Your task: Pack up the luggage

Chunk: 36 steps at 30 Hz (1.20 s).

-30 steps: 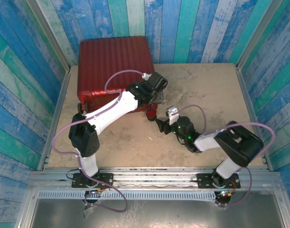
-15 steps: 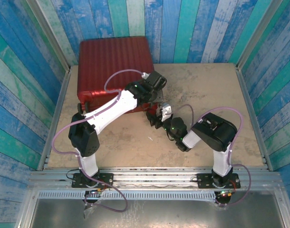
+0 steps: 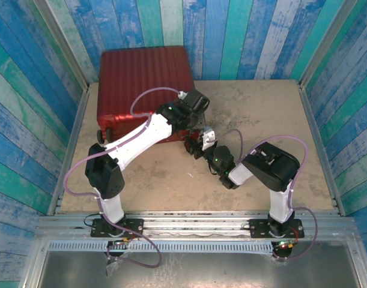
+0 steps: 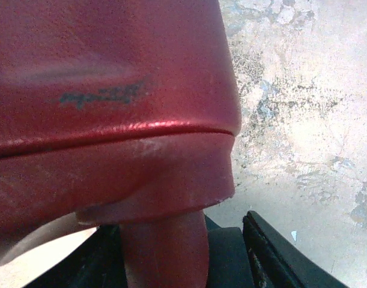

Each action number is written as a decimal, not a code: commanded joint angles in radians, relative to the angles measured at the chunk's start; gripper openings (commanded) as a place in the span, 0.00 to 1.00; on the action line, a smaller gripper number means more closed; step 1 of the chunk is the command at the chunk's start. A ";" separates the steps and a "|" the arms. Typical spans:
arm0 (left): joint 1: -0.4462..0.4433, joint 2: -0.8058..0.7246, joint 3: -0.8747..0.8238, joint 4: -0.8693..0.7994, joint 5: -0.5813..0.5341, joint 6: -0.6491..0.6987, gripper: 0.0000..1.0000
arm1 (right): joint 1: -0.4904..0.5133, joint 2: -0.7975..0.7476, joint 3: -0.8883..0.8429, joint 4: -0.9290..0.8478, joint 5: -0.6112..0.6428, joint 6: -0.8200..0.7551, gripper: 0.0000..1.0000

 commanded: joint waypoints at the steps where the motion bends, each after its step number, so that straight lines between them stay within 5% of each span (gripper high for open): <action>1: -0.004 -0.170 0.028 0.101 0.010 0.111 0.00 | 0.024 -0.003 0.016 -0.048 0.036 -0.007 0.68; 22: -0.004 -0.238 -0.042 0.143 0.060 0.093 0.00 | 0.087 0.016 0.041 -0.051 0.194 -0.047 0.59; 36: -0.007 -0.284 -0.090 0.154 0.064 0.079 0.00 | 0.120 0.034 0.065 -0.043 0.229 -0.082 0.40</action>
